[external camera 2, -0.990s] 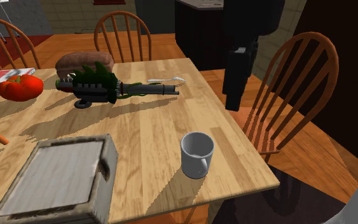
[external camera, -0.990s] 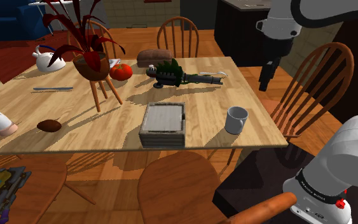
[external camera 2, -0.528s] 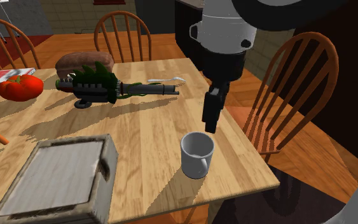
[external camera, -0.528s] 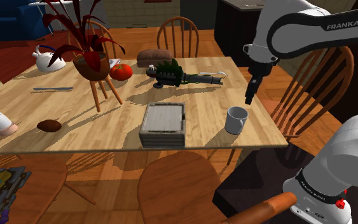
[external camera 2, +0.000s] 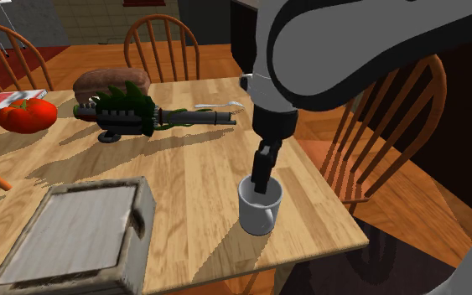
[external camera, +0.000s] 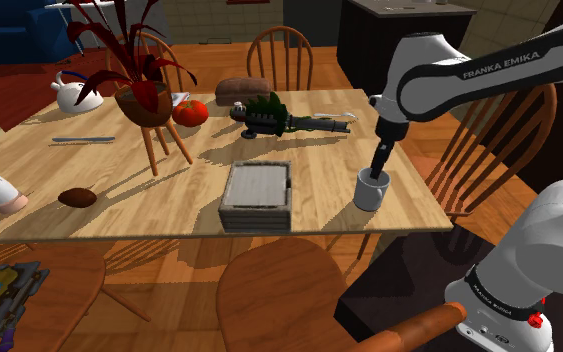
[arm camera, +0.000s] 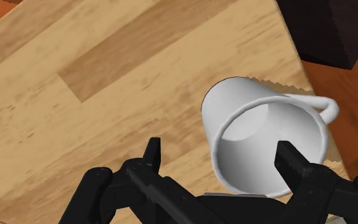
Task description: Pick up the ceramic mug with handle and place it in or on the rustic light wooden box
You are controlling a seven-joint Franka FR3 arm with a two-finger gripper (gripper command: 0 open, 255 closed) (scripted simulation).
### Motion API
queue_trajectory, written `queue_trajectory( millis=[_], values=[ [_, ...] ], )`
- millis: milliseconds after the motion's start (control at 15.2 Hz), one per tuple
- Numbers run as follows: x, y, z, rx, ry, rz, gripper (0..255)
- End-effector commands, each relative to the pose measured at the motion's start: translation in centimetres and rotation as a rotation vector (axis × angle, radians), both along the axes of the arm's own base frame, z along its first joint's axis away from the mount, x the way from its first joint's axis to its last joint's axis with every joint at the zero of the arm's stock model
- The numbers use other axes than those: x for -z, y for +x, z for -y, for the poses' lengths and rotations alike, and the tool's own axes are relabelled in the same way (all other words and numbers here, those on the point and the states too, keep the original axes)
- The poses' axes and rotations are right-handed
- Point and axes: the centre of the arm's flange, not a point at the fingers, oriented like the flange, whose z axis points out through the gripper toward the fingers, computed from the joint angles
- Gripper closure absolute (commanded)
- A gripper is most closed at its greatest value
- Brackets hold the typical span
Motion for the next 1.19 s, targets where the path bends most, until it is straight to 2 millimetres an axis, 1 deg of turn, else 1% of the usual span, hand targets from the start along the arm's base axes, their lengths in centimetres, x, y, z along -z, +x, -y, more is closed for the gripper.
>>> queue_trajectory(
  millis=[0, 264, 726, 792, 1122],
  values=[
    [1.2, 0.0, 0.0, -0.001, 0.001, 0.001, 0],
    [3.0, -0.1, -0.1, -0.001, 0.001, 0.001, 0],
    [3.0, -0.1, -0.1, -0.001, 0.001, 0.001, 0],
    [3.0, -0.1, -0.1, -0.001, 0.001, 0.001, 255],
    [3.0, -0.1, -0.1, -0.001, 0.001, 0.001, 255]
  ],
)
